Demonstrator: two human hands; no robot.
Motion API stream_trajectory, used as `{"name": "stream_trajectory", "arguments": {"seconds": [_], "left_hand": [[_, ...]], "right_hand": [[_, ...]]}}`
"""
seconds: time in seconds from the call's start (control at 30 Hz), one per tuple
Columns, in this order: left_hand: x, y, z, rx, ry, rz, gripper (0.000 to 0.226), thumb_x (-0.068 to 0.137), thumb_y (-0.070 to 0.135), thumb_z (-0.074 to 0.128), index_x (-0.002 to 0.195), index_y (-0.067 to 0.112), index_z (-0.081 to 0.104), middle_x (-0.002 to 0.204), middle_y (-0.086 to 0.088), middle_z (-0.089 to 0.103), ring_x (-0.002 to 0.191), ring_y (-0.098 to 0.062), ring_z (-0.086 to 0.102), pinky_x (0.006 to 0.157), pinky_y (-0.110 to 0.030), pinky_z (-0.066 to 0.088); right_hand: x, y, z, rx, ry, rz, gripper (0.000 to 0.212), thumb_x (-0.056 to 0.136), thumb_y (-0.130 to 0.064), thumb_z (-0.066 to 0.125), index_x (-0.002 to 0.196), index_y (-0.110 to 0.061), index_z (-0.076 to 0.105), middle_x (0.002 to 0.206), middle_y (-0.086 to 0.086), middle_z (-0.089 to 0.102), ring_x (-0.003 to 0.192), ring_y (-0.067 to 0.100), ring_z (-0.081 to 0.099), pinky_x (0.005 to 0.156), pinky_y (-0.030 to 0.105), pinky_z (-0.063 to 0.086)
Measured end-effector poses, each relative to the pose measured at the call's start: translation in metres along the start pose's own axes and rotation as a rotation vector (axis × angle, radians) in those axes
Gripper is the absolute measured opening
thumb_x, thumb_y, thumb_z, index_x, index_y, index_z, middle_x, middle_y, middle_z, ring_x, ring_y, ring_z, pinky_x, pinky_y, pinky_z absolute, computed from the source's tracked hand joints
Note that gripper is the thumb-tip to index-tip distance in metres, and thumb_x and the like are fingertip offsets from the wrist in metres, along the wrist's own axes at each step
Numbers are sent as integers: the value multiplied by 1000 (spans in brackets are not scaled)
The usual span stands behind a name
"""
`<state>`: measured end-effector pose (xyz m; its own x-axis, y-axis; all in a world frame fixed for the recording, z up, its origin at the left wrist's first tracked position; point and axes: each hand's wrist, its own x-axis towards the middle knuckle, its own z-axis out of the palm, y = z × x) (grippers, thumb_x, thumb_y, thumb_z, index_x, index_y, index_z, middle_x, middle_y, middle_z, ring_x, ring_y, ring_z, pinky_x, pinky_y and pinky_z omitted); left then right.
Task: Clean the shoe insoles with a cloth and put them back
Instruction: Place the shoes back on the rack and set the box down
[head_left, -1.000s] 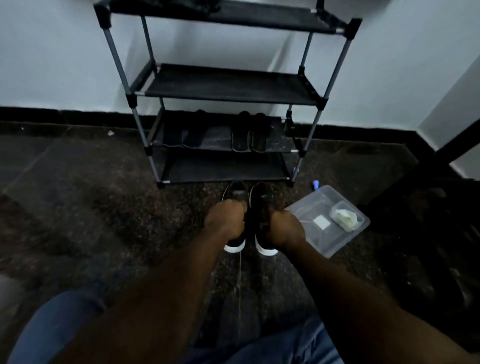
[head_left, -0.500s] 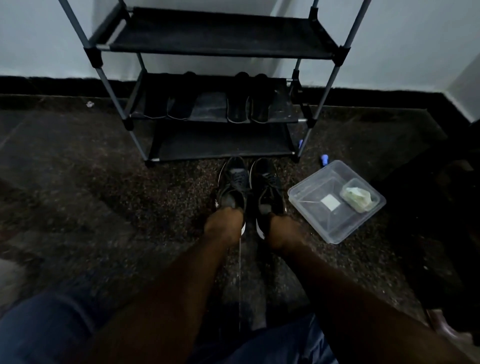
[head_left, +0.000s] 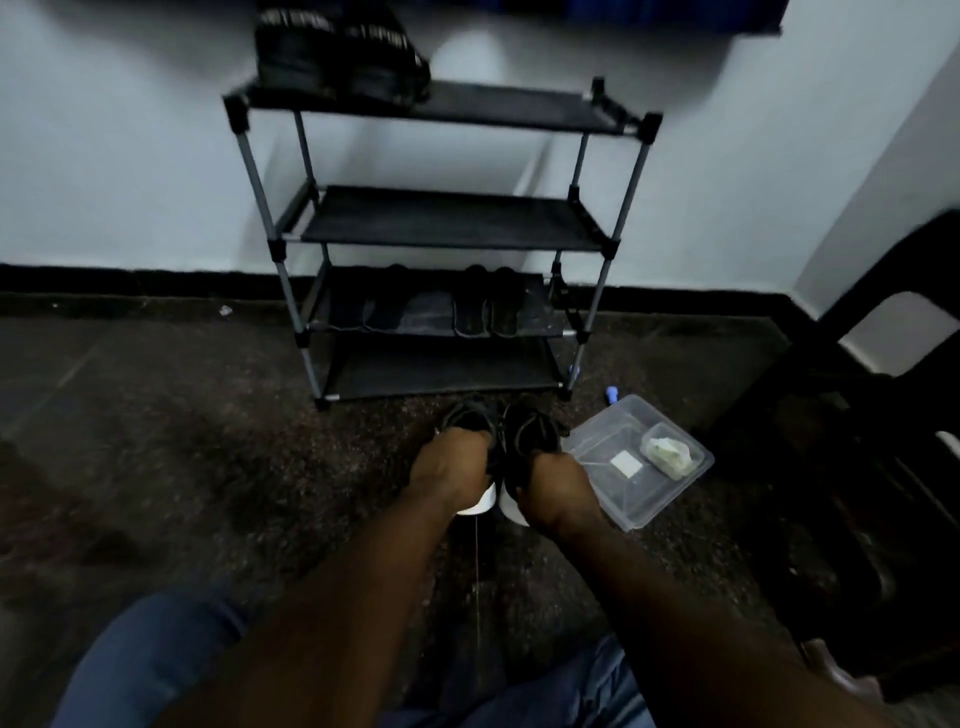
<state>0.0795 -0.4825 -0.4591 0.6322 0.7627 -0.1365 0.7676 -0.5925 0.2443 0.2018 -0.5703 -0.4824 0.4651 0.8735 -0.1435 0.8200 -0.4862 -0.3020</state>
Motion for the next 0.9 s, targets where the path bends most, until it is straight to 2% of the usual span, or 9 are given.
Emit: {"name": "stream_trajectory", "arguments": {"seconds": [0.17,0.23,0.5,0.63,0.77,0.9], "left_hand": [[-46,22,-76,43,199,67,31,94,32,65,124,24,63,123,-11,66,112,-36,63,89,-43,55],[-66,31,-112,43,283,89,29,92,32,67,120,25,64,120,-10,68,109,-36,65,86,-41,55],[-164,61,-239,81,555,167,27,87,28,70,114,24,69,117,-12,69,107,-37,65,85,-40,55],[-203,67,-274,43,621,194,24,83,27,75,107,25,71,112,-10,70,103,-35,66,83,-39,56],[-220,67,-288,25,647,217,24,80,25,79,104,25,72,104,-5,70,92,-28,65,77,-37,57],[-220,63,-292,22,657,233,24,81,21,77,104,24,73,103,-4,70,92,-28,65,77,-38,58]], "right_hand": [[-35,-26,-68,-55,177,-53,24,92,-29,64,110,-13,66,108,15,70,98,37,67,79,37,53],[-52,-38,-105,-81,266,-86,23,92,-25,65,110,-11,67,109,17,70,99,38,66,80,37,52],[-142,-92,-241,-76,533,-175,30,89,-29,68,114,-11,69,113,21,69,102,41,66,82,37,54],[-182,-105,-274,-53,615,-208,29,88,-32,70,110,-14,71,108,18,70,95,39,65,79,36,53],[-199,-113,-292,-77,633,-206,26,90,-38,68,103,-14,72,99,13,70,75,26,53,67,30,45],[-196,-119,-301,-107,647,-225,25,91,-33,70,105,-12,72,92,10,66,76,24,53,66,29,43]]}}
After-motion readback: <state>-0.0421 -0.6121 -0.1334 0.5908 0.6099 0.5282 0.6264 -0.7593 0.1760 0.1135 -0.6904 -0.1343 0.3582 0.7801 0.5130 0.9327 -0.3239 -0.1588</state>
